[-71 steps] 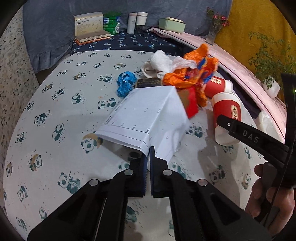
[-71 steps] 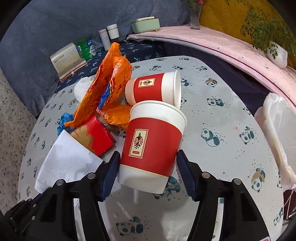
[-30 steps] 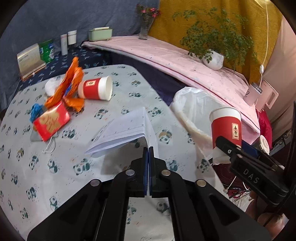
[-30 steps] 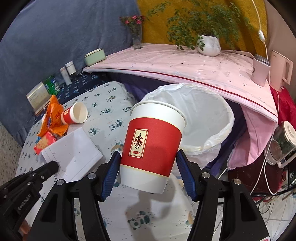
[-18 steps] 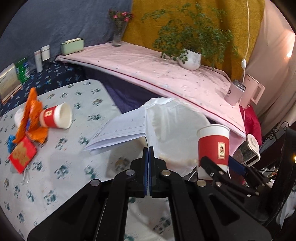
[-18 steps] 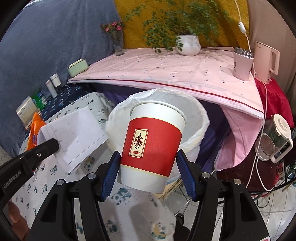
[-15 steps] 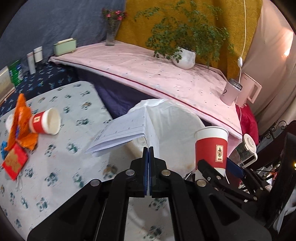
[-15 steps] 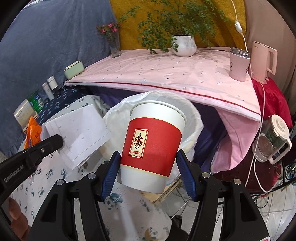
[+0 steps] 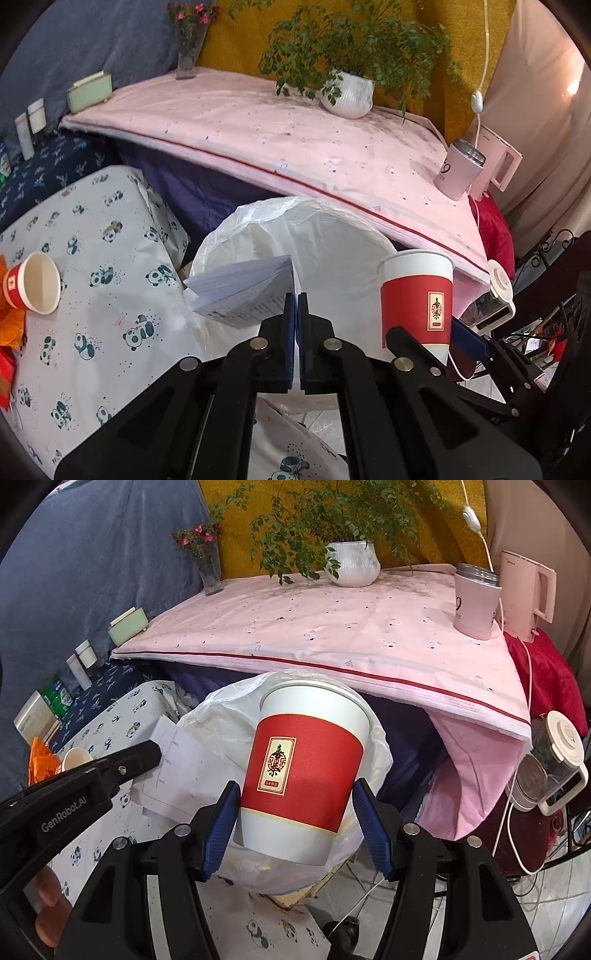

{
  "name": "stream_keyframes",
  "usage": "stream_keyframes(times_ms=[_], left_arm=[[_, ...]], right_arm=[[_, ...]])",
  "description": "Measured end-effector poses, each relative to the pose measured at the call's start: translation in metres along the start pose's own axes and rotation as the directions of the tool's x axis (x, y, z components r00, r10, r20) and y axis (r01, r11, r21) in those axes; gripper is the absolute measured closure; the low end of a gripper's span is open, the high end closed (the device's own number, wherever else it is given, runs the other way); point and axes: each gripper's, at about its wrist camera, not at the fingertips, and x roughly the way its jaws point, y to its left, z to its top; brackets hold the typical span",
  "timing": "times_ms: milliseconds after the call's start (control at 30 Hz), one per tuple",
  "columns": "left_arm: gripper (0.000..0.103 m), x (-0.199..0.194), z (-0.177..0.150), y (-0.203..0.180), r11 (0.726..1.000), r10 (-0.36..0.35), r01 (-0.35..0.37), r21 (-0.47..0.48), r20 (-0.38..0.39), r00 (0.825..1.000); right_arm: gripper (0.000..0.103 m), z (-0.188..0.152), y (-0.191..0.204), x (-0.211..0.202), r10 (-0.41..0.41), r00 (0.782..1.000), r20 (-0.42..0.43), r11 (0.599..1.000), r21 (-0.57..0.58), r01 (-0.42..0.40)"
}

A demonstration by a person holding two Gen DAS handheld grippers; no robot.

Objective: Collect trash
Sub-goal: 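Carry the cup and paper to the white bin and open both tools, then move both open tools back over the remaining trash on the table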

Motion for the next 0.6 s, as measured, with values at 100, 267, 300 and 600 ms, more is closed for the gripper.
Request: stream_keyframes(times_ms=[100,267,300,600], left_arm=[[0.095,0.001,0.002,0.011,1.0,0.001,-0.001,-0.027,0.001,1.0],[0.062,-0.007,0.001,0.026,0.998,0.056,-0.054,-0.041,0.033,0.998],[0.062,-0.009,-0.001,0.029,0.997,0.068,-0.066,-0.044,0.037,0.997],[0.052,-0.026,-0.02,0.057,0.984,0.144,-0.14,-0.11,0.033,0.989]], right_arm=[[0.041,0.004,0.004,0.008,0.005,1.0,-0.006,1.0,-0.009,-0.005],[0.034,0.009,0.011,0.017,0.012,1.0,-0.011,1.0,-0.012,-0.012],[0.033,0.009,0.012,0.017,0.014,1.0,-0.008,1.0,-0.011,-0.014],[0.028,0.004,0.029,0.002,0.027,1.0,0.003,0.999,-0.02,-0.027]])
